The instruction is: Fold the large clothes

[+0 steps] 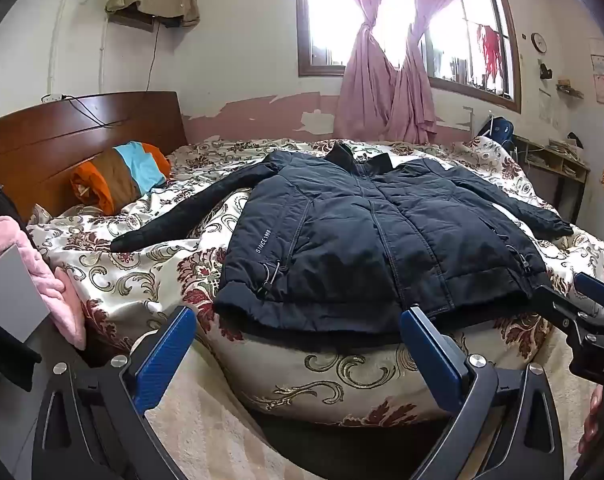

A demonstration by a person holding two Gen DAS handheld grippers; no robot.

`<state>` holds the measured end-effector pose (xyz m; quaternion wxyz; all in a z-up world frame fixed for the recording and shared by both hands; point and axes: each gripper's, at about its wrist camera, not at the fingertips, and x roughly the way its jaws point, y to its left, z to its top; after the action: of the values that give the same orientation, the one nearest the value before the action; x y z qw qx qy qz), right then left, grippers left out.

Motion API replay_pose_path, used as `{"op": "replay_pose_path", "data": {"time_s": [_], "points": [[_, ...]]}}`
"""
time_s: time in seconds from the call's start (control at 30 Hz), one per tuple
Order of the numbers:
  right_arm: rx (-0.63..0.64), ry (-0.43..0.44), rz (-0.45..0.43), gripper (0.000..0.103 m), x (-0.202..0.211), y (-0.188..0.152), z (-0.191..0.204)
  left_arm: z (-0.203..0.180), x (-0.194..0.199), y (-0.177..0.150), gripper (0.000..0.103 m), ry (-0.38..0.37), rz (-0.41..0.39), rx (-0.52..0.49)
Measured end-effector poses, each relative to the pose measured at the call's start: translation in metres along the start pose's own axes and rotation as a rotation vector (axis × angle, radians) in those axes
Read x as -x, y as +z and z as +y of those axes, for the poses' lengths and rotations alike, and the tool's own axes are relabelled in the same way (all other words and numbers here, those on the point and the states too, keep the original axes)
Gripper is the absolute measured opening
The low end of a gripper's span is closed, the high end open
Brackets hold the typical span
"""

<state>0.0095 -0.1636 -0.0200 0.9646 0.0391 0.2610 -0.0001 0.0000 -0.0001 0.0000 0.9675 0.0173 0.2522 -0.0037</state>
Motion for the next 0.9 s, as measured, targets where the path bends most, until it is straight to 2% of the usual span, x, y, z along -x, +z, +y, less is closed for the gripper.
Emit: {"op": "replay_pose_path", "data": {"time_s": [0.9], "points": [[0.002,0.001,-0.001,0.102,-0.0004,-0.001,0.0013,-0.0018,0.0024,0.0071,0.103,0.0,-0.011,0.001]]}}
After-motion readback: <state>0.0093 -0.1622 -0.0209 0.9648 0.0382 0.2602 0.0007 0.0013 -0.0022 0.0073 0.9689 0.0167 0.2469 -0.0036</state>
